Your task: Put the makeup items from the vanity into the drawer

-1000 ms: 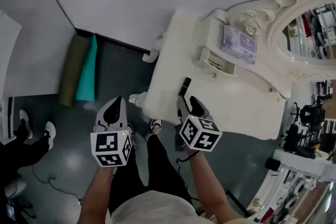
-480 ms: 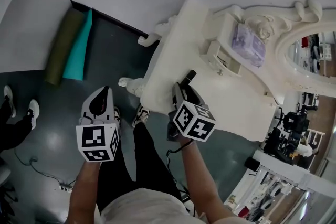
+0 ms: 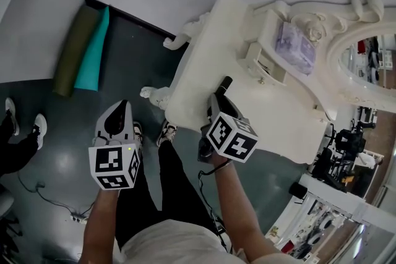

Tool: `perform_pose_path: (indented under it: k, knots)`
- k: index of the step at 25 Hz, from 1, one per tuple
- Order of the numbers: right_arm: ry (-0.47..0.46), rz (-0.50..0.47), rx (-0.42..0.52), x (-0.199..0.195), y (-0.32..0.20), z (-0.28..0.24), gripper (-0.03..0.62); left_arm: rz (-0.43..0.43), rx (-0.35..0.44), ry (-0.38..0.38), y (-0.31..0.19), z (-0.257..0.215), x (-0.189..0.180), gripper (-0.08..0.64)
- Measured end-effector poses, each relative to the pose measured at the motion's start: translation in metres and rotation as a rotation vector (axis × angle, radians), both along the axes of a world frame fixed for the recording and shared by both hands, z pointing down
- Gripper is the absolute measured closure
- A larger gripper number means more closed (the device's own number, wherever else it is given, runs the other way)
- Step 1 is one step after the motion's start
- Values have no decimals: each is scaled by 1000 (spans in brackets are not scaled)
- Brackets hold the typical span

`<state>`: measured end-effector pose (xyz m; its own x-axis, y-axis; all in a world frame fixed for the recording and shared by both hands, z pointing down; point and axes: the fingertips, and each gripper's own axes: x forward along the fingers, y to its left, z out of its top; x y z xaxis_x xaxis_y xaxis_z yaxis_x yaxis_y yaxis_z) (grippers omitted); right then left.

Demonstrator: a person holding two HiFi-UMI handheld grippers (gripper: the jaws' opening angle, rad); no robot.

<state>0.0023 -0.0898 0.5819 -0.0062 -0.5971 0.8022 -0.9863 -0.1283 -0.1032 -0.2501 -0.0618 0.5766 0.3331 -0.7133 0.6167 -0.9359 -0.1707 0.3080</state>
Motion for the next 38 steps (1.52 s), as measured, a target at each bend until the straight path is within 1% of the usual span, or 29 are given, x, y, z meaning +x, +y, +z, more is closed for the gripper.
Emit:
perform_pose_path:
  k: [3,7,9,13,19,27,29,33,38]
  knots:
    - [-21,-4,3,1,1,0,479,-1,-2,-6,2,-1,3,557]
    - [-10,-38,25,5,4,-6,485,3,11,-14,0,-10,9,555]
    - [-27,-40,38,8,6,-12,488,5,21,-17,-1,-16,14,557]
    - [-71,-39,61,20,9,-29,489,23,43,-32,-3,-31,31,557]
    - [-97,-77,97,32,12,-55,489,65,86,-44,-8,-57,62,557]
    - [-169,-170,86,50,18,-80,489,101,126,-33,-14,-88,110,555]
    - [-169,-193,88,58,18,-87,488,107,140,-37,-18,-96,121,556]
    - [-130,-256,92,71,13,-99,488,130,168,-55,-26,-112,149,557]
    - [-147,-324,80,84,-1,-102,488,147,184,-67,-39,-121,183,557]
